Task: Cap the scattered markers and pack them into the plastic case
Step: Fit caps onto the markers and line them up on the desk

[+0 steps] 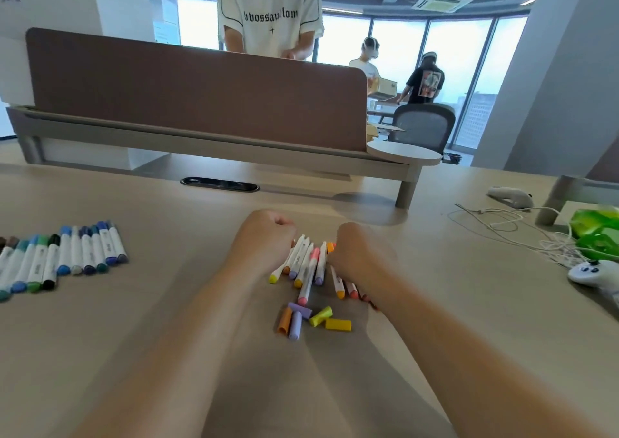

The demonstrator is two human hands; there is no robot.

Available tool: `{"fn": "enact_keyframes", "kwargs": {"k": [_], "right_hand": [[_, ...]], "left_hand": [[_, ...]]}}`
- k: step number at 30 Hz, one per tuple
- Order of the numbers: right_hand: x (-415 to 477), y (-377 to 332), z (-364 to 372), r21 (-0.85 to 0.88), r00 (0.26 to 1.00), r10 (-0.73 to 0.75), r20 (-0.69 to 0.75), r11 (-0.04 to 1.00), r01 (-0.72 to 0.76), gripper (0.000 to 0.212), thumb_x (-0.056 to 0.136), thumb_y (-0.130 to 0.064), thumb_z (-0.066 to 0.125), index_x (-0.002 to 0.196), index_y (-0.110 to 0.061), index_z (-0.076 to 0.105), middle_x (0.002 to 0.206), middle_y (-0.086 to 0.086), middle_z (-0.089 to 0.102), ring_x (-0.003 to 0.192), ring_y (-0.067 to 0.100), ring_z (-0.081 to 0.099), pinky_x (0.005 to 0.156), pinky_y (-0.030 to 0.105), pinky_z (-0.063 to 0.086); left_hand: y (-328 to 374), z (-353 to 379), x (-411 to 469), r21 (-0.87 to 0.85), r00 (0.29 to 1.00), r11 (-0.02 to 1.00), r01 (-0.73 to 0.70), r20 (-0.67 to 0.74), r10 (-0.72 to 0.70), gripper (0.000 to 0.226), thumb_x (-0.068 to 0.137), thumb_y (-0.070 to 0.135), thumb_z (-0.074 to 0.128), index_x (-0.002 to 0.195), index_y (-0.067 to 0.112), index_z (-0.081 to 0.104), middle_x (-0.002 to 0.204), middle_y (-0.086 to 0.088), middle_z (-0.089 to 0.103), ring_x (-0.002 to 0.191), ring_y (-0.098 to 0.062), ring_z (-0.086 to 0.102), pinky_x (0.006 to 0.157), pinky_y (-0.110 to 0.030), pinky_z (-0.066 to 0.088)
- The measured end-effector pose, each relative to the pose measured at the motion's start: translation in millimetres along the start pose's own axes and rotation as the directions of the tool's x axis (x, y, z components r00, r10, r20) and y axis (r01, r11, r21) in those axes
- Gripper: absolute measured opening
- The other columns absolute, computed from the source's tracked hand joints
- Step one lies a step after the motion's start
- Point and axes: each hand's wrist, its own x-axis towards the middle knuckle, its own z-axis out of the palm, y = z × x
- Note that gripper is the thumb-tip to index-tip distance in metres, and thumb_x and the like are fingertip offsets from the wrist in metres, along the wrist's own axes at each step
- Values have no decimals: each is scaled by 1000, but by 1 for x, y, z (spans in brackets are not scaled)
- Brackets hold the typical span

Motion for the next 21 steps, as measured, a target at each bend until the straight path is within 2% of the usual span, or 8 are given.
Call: {"fn": "enact_keyframes", "kwargs": {"k": [5, 8, 10, 13, 15, 17, 18, 21], "right_hand": [[7, -19, -8, -132, 993, -59, 105, 989, 72, 11, 94, -15, 54, 100, -11, 63, 91, 5, 61, 94, 25, 64, 87, 40, 55], [16, -27, -6, -176, 983, -15, 186, 983, 48, 16, 91, -18, 55, 77, -11, 53, 79, 6, 55, 82, 24, 61, 84, 39, 55], [19, -31, -5, -195, 983, -1, 185, 980, 38, 21, 91, -20, 56, 73, -11, 52, 77, 5, 55, 72, 22, 57, 77, 36, 54], [18, -32, -6, -184, 978, 13, 207, 983, 26, 18, 87, -15, 61, 70, -11, 57, 70, 5, 57, 61, 20, 54, 57, 31, 48], [19, -31, -6, -176, 973, -3, 232, 983, 45, 15, 84, -15, 66, 73, -9, 59, 71, 6, 57, 64, 22, 57, 60, 33, 51], [18, -25, -7, -96, 983, -41, 181, 994, 59, 15, 84, -20, 68, 77, -8, 63, 76, 6, 60, 73, 24, 62, 77, 37, 56], [16, -20, -9, 3, 986, -56, 154, 998, 57, 20, 86, -23, 66, 74, -7, 63, 74, 5, 62, 71, 22, 62, 77, 34, 56], [2, -1, -19, 397, 987, -89, 133, 917, 30, 30, 84, -21, 57, 57, -7, 58, 55, 6, 56, 48, 18, 45, 50, 25, 40]], "left_hand": [[2, -2, -2, -17, 1000, 1000, 3, -12, -4, 23, 95, 18, 51, 90, 8, 71, 90, -16, 70, 63, -15, 52, 58, -27, 42], [3, -3, -3, -1, 1000, 1000, 1, -7, -1, 23, 95, 17, 51, 90, 8, 72, 89, -16, 69, 64, -15, 52, 56, -26, 40], [4, -4, -3, 26, 1000, 1000, -5, 4, 5, 23, 94, 17, 51, 92, 8, 72, 89, -15, 69, 68, -16, 55, 57, -26, 41], [4, -7, -2, 125, 996, 992, -28, 86, 17, 19, 92, 18, 55, 89, 10, 72, 89, -12, 71, 79, -21, 63, 63, -28, 46], [6, -12, -4, 247, 977, 966, -74, 212, 21, 14, 90, 19, 60, 86, 11, 70, 89, -7, 71, 82, -20, 63, 65, -30, 45], [9, -18, -6, 356, 936, 921, -156, 350, 24, 5, 88, 21, 66, 85, 18, 69, 90, -2, 70, 83, -17, 62, 63, -25, 41], [10, -21, -7, 390, 909, 899, -200, 415, 22, 2, 87, 22, 69, 85, 22, 70, 89, 1, 69, 83, -15, 61, 62, -24, 40], [11, -26, -11, 451, 840, 842, -296, 543, 4, 4, 84, 27, 74, 88, 27, 74, 81, 12, 62, 78, -8, 56, 62, -23, 39]]}}
